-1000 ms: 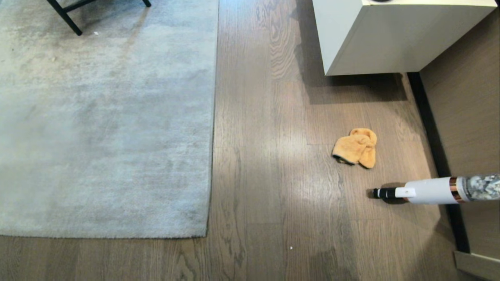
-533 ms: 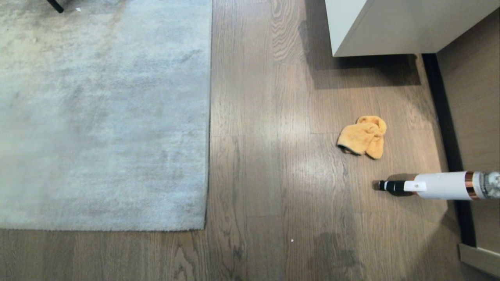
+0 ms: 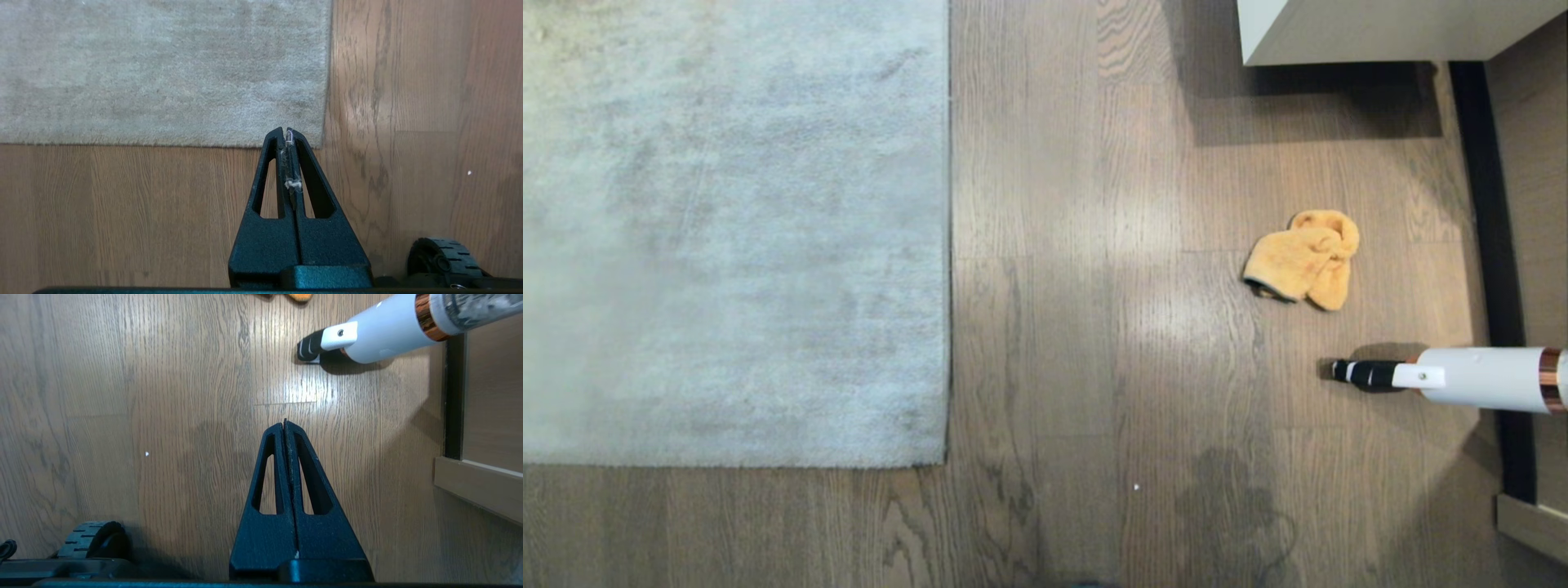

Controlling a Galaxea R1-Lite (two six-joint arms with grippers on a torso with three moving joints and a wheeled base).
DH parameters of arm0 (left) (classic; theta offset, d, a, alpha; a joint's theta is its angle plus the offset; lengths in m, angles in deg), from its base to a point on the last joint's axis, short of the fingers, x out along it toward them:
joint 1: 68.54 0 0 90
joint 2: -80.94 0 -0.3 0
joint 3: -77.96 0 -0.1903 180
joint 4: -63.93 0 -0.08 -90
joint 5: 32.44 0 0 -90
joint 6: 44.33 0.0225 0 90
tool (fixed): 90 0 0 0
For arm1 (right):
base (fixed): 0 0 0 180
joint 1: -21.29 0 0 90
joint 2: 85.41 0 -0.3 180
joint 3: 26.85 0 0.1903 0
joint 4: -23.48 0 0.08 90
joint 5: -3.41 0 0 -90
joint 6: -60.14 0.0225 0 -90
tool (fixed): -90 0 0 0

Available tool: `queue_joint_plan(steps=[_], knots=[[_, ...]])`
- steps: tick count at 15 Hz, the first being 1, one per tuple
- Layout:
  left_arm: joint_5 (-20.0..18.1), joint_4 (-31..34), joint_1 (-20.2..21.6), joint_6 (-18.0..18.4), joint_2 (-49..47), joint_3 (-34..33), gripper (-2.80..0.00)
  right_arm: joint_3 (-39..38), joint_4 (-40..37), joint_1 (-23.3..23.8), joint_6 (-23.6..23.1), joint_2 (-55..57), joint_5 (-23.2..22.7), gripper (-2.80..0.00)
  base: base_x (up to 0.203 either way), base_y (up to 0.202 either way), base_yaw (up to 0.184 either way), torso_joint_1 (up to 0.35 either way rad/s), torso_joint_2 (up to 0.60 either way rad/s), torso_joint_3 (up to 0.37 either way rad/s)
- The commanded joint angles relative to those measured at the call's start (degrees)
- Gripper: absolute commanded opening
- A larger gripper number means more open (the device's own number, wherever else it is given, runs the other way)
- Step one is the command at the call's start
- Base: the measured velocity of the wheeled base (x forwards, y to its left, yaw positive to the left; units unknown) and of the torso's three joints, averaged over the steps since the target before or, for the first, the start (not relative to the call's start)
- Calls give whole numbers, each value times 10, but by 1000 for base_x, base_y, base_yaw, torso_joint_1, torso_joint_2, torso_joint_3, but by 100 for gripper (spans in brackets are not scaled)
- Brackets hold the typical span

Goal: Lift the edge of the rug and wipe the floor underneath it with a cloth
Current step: Pick up the rag

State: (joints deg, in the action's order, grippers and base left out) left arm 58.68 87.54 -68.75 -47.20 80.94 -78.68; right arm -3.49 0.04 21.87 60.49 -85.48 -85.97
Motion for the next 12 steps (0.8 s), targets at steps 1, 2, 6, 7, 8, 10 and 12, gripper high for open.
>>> queue_joint_plan(steps=[1, 2, 6, 7, 8, 10, 12], knots=[[0, 0, 0, 0, 0, 0, -280, 0, 0, 0, 0, 1, 0, -280, 0, 0, 0, 1, 7, -196], [0, 0, 0, 0, 0, 0, -280, 0, 0, 0, 0, 1, 0, -280, 0, 0, 0, 6, 2, -195], [0, 0, 0, -1, 0, 0, -280, 0, 0, 0, 0, 1, 0, -280, 0, 0, 0, 2, 2, -201], [0, 0, 0, -1, 0, 0, -280, 0, 0, 0, 0, 1, 0, -280, 0, 0, 0, 1, 3, -198], [0, 0, 0, -1, 0, 0, -280, 0, 0, 0, 0, 1, 0, -280, 0, 0, 0, 6, 3, -200], [0, 0, 0, -1, 0, 0, -280, 0, 0, 0, 0, 1, 0, -280, 0, 0, 0, 0, 1, -199], [0, 0, 0, -1, 0, 0, -280, 0, 0, 0, 0, 1, 0, -280, 0, 0, 0, 0, 1, -192]])
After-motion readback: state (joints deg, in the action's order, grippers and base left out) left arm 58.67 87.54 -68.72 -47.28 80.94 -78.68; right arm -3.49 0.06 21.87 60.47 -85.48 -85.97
